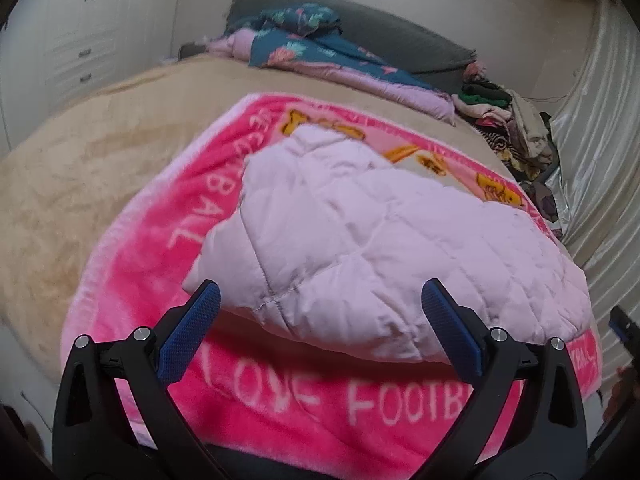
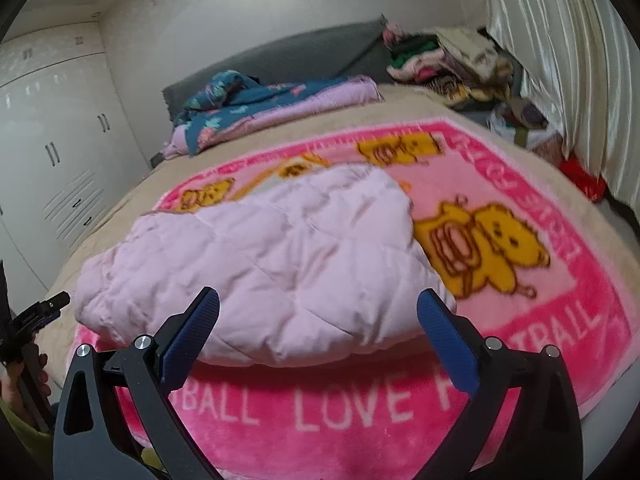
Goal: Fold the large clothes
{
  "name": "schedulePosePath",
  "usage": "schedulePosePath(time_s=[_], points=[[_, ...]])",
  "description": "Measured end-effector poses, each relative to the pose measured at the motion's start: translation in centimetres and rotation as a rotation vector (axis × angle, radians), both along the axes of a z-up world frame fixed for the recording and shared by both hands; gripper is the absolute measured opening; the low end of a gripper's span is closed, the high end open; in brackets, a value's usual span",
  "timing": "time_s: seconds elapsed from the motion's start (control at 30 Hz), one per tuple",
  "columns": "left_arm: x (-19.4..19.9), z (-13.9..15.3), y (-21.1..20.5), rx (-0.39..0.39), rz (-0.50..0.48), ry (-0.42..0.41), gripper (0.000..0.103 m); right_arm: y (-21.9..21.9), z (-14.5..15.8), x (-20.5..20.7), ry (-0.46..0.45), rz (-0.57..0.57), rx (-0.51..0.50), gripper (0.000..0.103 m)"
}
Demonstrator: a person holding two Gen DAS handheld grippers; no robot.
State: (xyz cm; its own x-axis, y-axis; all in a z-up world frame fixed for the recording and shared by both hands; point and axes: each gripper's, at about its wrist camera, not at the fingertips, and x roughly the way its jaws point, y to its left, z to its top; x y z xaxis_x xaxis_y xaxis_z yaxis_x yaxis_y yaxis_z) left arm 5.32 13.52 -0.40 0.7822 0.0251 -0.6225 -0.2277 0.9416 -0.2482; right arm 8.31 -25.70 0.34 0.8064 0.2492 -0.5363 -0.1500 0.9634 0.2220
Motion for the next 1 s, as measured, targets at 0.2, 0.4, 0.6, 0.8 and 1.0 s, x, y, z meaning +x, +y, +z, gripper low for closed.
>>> schedulePosePath(time_s=[0.2,0.4,0.6,0.8,1.0], points=[[-1.7,1.6,-1.7,0.03,-0.021,-0.039,0.094,2.0,2.2,-2.4,-0.074,0.054,-0.036,0.099],[-3.4,1.9,-3.8,0.059,-0.059,-0.067,0.094,4.5,2.5,-4.4,-0.097,0.116,-0.076,0.099],[-4.4,1.2,-6.5,0.078,-0.11,-0.072,0.094,5.9,1.9,-5.9,-0.108,0.143,-0.089,0.099],[-5.1,0.4,-8.7,0.097,-0.147,-0.077,0.094,7.2,1.0,-7.2,-0.131,0.156,-0.084,0.099],[-5.1,-0.4,-10.1,0.114,-0.168,-0.061,0.094,8.9,0.7,-8.3,-0.152,0.197,-0.078,0.099]])
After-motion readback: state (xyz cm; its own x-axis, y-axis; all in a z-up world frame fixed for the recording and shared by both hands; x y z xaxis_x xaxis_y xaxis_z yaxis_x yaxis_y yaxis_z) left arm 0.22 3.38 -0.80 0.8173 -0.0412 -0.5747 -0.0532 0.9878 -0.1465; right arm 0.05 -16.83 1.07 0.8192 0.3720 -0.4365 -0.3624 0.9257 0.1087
